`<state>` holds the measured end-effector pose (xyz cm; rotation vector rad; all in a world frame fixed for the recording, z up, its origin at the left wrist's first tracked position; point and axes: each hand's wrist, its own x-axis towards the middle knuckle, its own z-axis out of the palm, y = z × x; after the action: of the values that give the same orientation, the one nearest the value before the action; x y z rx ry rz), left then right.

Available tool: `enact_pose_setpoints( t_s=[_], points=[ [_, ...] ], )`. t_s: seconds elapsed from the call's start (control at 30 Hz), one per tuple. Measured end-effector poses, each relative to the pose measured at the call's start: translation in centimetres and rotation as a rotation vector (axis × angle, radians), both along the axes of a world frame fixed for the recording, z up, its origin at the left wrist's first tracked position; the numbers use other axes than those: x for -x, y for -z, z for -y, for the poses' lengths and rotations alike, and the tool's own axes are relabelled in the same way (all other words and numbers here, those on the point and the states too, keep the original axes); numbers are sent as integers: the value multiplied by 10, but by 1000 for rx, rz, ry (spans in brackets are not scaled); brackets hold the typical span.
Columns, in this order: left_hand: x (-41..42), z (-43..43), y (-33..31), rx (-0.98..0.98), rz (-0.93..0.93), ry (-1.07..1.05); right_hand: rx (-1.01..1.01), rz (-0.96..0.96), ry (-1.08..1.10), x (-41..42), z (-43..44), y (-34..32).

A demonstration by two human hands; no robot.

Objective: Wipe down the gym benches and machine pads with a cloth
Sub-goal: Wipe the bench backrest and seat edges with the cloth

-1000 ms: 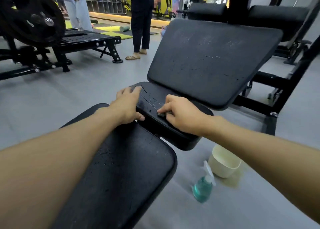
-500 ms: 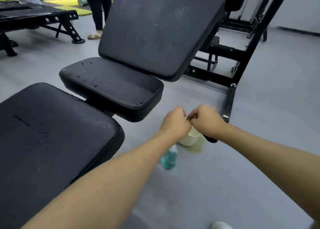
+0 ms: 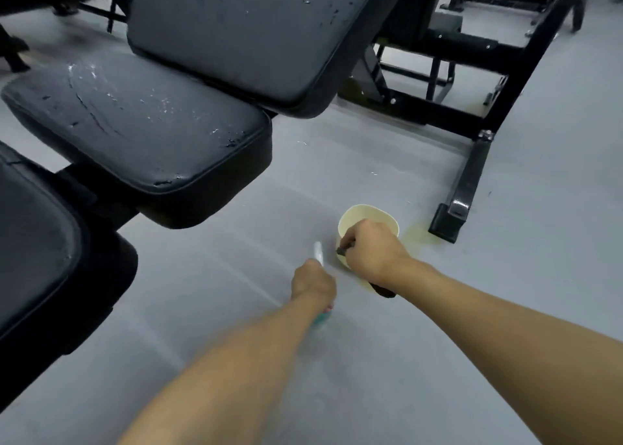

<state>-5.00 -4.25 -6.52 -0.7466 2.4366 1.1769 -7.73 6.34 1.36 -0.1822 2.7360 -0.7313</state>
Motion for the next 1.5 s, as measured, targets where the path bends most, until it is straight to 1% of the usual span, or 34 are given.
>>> enact_pose_setpoints(
  t_s=[0.03, 0.13, 0.23, 0.3, 0.37, 0.43, 0.5, 0.53, 0.63, 0.73, 0.83, 0.87, 0.9, 0.97, 1.07, 1.13, 1.17, 1.27, 1.33, 1.4, 1.5],
  points=[
    [0, -3, -5, 28, -21, 40, 15, 23, 16, 4, -3, -2],
    [-4, -10, -55, 144, -72, 140, 94, 103, 73, 6, -11, -23],
    [-7, -13, -134, 232, -137, 239, 209, 161, 100, 5, -22, -76],
    [-8, -17, -193, 243, -139, 228, 251, 162, 21, 2, -28, -115],
    [-7, -21, -246, 221, -126, 206, 234, 203, -105, 1, -31, -156],
    [-4, -23, -300, 251, -125, 195, 212, 261, -183, 6, -33, -206],
    [0, -23, -348, 273, -151, 179, 202, 223, -211, 14, -31, -250],
    [2, -20, -372, 273, -166, 162, 161, 195, -232, 20, -28, -272],
    [8, 0, -418, 218, -219, 64, 87, 200, -323, 37, -10, -330],
    [12, 38, -438, 8, -342, 52, 179, 203, -373, 54, 17, -371],
    [20, 78, -453, -381, -365, 86, 304, 255, -425, 64, 46, -399],
    [26, 87, -457, -447, -387, 133, 344, 272, -431, 67, 57, -405],
    [31, 96, -460, -443, -408, 144, 390, 291, -425, 69, 67, -409],
    [41, 112, -465, -410, -445, 96, 448, 313, -400, 75, 87, -415],
    [48, 137, -464, -408, -473, 14, 430, 388, -436, 85, 111, -421],
    [52, 155, -460, -415, -485, -76, 420, 412, -388, 93, 120, -422],
    [56, 164, -456, -395, -486, -112, 428, 390, -316, 96, 122, -422],
    [71, 182, -449, -221, -449, -137, 402, 281, -99, 106, 122, -416],
    [84, 192, -451, -164, -449, -170, 366, 243, -34, 109, 124, -411],
    [96, 202, -453, -115, -419, -184, 377, 238, 22, 109, 128, -406],
    [106, 210, -453, 8, -355, -141, 383, 207, 77, 106, 133, -399]
  ],
)
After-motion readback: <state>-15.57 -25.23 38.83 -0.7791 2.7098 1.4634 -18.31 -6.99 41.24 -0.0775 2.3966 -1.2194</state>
